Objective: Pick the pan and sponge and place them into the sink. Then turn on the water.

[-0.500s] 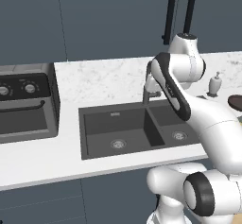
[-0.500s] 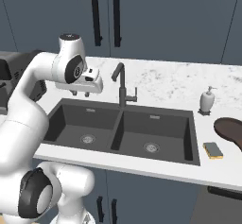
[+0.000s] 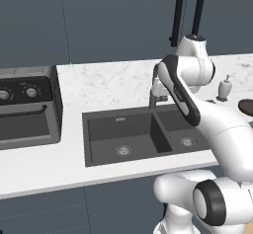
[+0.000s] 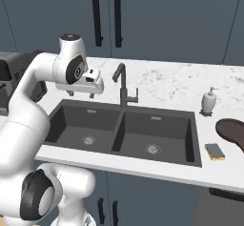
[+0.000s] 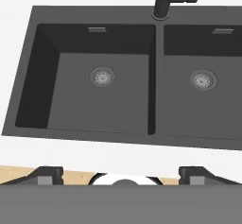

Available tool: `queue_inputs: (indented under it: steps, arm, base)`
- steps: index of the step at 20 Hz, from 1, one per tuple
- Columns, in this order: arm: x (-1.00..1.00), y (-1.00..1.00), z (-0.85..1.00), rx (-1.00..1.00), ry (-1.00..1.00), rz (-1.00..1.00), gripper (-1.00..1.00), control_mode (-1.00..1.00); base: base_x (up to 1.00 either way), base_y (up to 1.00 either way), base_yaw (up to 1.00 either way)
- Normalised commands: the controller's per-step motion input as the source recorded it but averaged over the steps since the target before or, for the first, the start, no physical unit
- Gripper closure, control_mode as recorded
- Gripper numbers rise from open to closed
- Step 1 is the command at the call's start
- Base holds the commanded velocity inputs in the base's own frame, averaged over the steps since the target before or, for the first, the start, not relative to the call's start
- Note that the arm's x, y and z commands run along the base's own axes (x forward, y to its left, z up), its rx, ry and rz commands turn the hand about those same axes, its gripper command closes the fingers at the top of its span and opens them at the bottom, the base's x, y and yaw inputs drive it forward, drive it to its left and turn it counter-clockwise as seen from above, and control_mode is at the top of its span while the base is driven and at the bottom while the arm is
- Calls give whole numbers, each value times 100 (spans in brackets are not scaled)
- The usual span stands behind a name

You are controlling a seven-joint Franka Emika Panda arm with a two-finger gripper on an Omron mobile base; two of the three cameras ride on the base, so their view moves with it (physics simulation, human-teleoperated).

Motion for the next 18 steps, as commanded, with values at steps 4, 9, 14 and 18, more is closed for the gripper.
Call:
queue_inputs:
  steps: [4, 9, 14, 18]
  arm:
    - [0, 0, 0, 0, 0, 0, -100, 100]
    - [0, 0, 0, 0, 0, 0, -100, 100]
    - [0, 0, 0, 0, 0, 0, -100, 100]
    - [0, 0, 0, 0, 0, 0, -100, 100]
  base:
    - [0, 0, 0]
    - [-14, -4, 0]
    - [-11, -15, 0]
    - [0, -32, 0]
